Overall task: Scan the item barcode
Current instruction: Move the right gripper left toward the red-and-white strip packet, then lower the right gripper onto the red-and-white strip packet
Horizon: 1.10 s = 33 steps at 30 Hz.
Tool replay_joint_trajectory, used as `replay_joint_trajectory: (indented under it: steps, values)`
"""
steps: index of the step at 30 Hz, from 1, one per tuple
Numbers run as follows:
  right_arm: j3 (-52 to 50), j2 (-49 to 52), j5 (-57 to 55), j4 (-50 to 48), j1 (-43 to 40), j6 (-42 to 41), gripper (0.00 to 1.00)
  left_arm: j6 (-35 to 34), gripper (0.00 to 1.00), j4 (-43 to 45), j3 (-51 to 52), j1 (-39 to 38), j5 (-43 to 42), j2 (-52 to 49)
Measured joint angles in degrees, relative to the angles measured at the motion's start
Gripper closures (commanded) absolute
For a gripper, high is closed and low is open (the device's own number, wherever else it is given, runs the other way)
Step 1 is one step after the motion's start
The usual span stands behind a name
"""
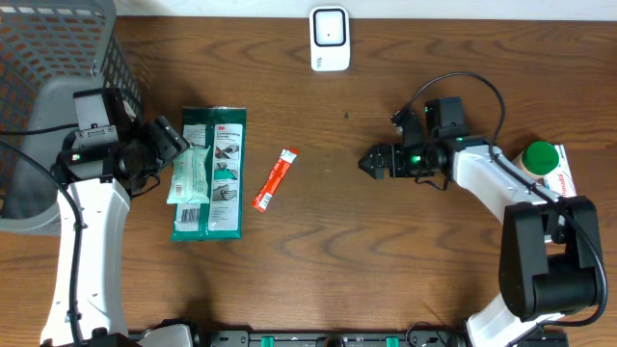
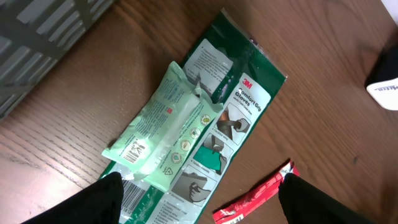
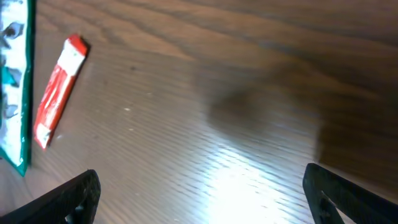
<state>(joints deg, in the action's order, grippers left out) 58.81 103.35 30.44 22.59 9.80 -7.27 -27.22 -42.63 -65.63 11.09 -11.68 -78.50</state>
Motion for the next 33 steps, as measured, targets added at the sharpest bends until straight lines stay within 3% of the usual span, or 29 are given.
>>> replay_joint_trajectory:
  steps: [24,26,28,29,32,33]
  values:
    - [-0.02,0.0,-7.67,-11.04,22.77,-3.85,0.01,0.0,0.18,0.0,0.0,0.0,-0.02,0.0]
    - [0.0,0.0,-7.08,-12.5,24.09,-5.11,0.27,0.0,0.18,-0.02,0.0,0.0,0.0,0.0]
    - [0.0,0.0,-6.67,-12.63,25.31,-6.29,0.64,0.0,0.18,-0.02,0.0,0.0,-0.02,0.0]
    - [0.0,0.0,-6.51,-12.57,25.77,-6.84,0.76,0.0,0.18,-0.02,0.0,0.0,0.0,0.0]
    - [0.61,0.0,-6.69,-9.88,26.86,-9.84,0.99,-0.02,0.18,-0.02,0.0,0.0,0.0,0.0]
    - [1.55,0.0,-7.21,-7.02,27.17,-11.08,0.99,0.0,0.18,-0.02,0.0,0.0,-0.02,0.0]
